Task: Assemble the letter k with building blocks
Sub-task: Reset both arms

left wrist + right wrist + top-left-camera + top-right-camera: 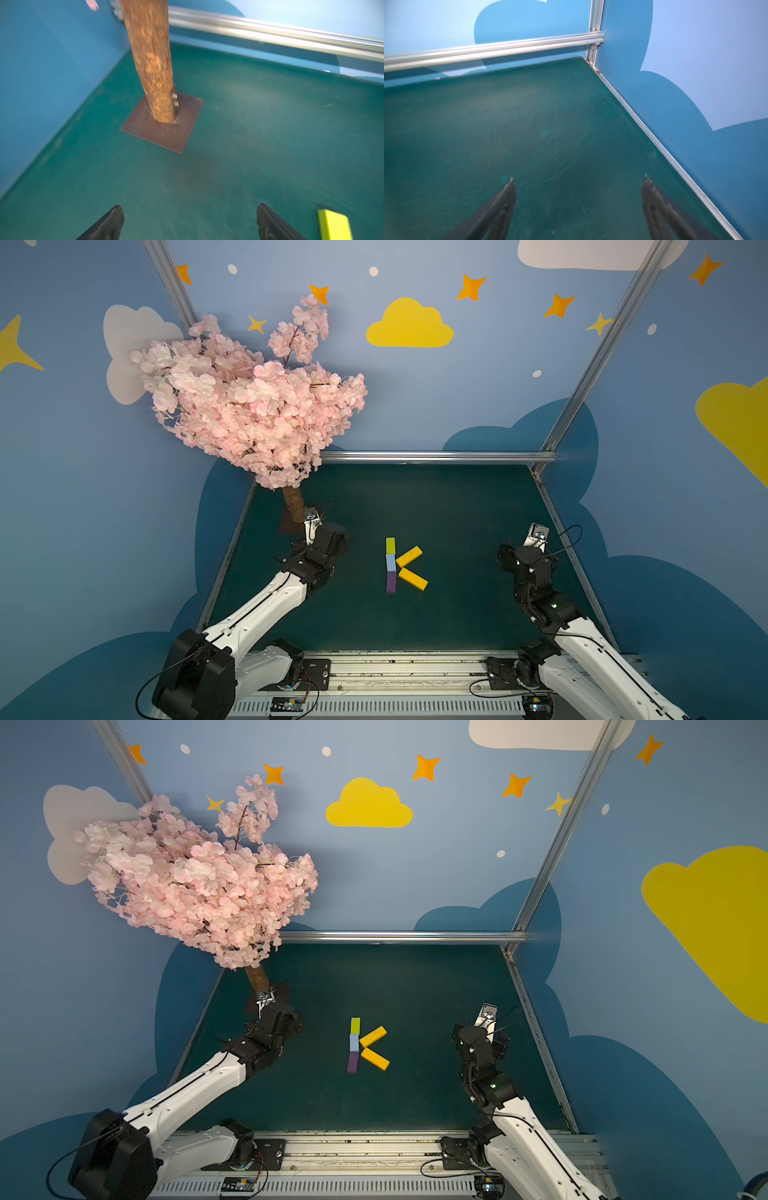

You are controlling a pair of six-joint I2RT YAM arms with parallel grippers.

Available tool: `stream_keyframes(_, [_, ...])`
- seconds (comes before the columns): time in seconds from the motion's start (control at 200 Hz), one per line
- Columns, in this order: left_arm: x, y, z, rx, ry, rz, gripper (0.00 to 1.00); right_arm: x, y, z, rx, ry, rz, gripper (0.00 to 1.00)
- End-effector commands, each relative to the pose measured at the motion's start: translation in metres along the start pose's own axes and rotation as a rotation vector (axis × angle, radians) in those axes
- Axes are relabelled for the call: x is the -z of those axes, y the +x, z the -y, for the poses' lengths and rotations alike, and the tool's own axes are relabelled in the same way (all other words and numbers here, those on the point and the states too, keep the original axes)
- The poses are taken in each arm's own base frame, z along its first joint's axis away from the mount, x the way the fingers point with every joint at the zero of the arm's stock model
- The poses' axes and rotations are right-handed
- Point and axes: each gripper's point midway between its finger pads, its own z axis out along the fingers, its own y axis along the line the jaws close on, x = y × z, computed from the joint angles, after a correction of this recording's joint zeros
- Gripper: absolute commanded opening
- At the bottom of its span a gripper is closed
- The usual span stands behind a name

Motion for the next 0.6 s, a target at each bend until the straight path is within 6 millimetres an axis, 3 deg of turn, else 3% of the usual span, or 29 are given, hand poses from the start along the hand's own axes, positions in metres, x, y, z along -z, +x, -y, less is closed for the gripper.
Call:
stream_keyframes(0.0, [-0.006, -0.018, -0.018, -0.097, -0.135, 0.136, 1.00, -0.005, -0.007, -0.009, -0.073, -0.047, 0.061, 0.94])
stream_keyframes(0.2, [-0.024, -0.040, -0.044, -0.094, -0.238, 0.312, 1.00, -0.024, -0.002, -0.020, -0.028, -0.026, 0.019, 0.94])
stream_keyframes(0.295, [-0.042, -0.047, -0.055, -0.104, -0.285, 0.320, 1.00, -0.031, -0.003, -0.021, -0.009, -0.004, 0.029, 0.94])
stream_keyframes(0.491, [-0.087, -0.026, -0.057, -0.185, -0.367, 0.216, 1.00, -0.035, -0.013, -0.015, 0.015, 0.038, 0.098, 0.93])
stream_keyframes(0.596, [-0.098, -0.029, -0.053, -0.206, -0.368, 0.237, 1.00, -0.037, -0.011, -0.008, 0.023, 0.063, 0.138, 0.94])
